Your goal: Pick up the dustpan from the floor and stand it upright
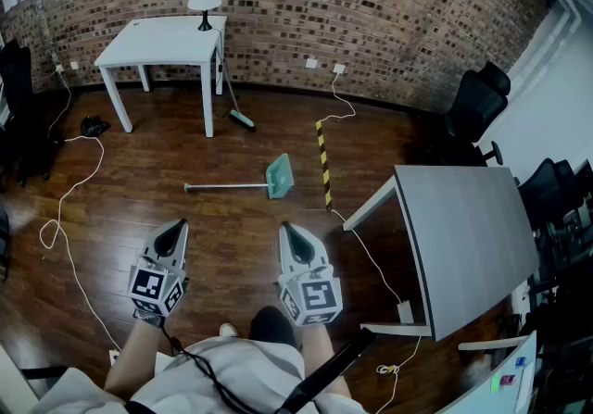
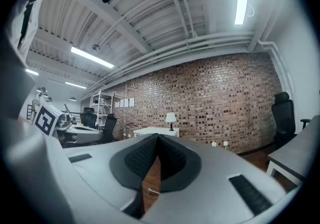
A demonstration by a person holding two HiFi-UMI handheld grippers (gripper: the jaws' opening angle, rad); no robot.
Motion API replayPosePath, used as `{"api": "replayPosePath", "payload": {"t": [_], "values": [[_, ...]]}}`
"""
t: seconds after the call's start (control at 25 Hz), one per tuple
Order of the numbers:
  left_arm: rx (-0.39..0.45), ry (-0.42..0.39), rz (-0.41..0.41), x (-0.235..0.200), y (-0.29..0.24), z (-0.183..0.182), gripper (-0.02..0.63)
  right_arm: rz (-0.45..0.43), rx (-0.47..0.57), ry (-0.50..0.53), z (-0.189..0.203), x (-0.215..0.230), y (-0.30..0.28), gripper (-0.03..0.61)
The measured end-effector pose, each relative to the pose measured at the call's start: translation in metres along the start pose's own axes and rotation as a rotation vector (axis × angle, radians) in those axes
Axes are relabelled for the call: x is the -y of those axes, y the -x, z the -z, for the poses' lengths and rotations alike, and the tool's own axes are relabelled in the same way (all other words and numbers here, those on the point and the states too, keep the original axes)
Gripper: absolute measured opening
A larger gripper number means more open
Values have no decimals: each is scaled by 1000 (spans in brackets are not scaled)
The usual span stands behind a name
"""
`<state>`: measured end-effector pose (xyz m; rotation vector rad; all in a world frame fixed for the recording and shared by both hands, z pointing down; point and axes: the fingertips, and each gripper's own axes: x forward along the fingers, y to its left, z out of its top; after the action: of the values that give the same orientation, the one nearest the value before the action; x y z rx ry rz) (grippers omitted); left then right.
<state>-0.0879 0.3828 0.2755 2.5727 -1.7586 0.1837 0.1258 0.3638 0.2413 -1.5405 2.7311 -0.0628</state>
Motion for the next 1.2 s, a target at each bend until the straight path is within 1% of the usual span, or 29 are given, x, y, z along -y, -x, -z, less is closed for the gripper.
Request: {"api": "replayPosePath", "payload": {"t": [0.2,0.4,0.52,0.6,0.76,0.88,0.96,1.04,1.12,1.2], "values": [[-7,-34,6,-13,-36,3,-14,-4,8,-12,6,19,-34,9],[-30,-46,9,-25,-93,14,-14,-16,8,-29,20,57,-86,9],[-43,-34,-6,-41,-142,14,-14,-28,9,-31,25,88,-132,8],[-43,-33,-18,-53,-182,10,-14,-35,17,-23,22,115,-166,8],[-48,-57,-37,-69,-259,0,-14,-59,17,6,11,171,-225,9],[-44,-73,-55,-80,-306,-15,-14,-75,12,49,-2,208,-265,8],[-53,-86,-58,-89,-332,-23,-12,-81,9,60,-8,226,-291,8],[-68,-93,-60,-100,-352,-24,-12,-91,-13,62,-10,234,-313,8],[-89,-102,-67,-112,-365,-19,-14,-111,-51,57,-6,232,-332,9],[-107,-130,-66,-119,-374,-12,-13,-120,-62,51,2,229,-346,8]]}}
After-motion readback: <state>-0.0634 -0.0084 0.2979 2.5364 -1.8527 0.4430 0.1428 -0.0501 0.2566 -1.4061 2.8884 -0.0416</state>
